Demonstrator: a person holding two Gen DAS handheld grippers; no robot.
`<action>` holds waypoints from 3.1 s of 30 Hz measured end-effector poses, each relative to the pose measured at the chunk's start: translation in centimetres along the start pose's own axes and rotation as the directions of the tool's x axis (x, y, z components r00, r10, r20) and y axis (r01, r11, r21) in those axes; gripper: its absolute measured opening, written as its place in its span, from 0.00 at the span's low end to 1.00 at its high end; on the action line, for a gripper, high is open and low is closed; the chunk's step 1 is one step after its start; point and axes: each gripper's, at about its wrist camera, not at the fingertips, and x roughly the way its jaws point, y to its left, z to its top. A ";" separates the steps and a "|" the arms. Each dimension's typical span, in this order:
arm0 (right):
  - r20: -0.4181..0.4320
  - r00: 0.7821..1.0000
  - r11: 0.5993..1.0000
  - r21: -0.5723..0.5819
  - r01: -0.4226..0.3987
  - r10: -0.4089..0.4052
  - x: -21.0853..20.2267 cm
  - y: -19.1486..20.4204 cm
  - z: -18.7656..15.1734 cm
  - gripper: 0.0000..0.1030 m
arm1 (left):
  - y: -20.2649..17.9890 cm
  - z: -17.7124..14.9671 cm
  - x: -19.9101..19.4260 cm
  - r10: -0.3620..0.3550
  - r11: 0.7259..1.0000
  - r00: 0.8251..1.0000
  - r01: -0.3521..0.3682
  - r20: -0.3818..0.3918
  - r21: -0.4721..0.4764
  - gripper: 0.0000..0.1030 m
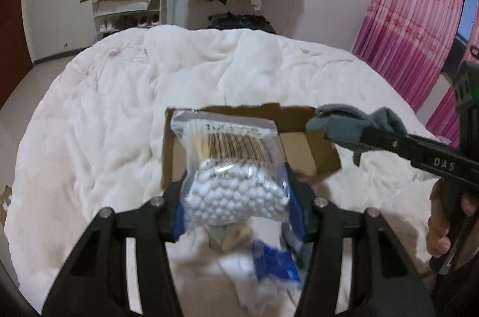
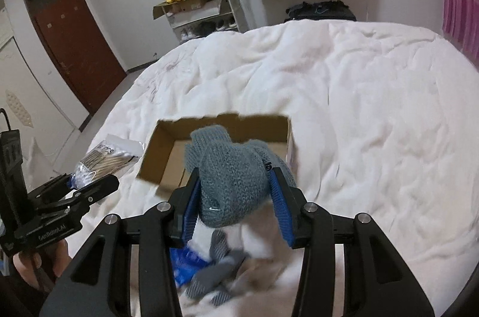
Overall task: Organize objects
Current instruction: 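Carry the glove and swab bag into the cardboard box and open both grippers, then move both grippers back toward the remaining items, then grasp the grey dotted glove with the right gripper while the left grasps the white sock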
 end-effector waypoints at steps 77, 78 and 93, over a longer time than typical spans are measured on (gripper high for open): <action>-0.029 0.968 0.951 -0.199 0.238 -0.249 -3.1 7.6 -8.8 0.79 | 1.2 -10.9 -0.6 -0.015 0.999 0.964 0.003 -0.265 -0.044 0.92; -0.049 0.968 0.951 -0.204 0.232 -0.247 -2.1 7.5 -9.0 0.71 | 1.4 -11.3 0.0 -0.012 0.999 0.959 0.001 -0.284 -0.041 0.92; -0.357 0.918 0.981 -0.145 0.130 -0.175 8.2 4.6 -12.4 0.55 | -0.1 -12.9 4.1 -0.027 0.994 0.928 0.066 -0.372 0.092 0.85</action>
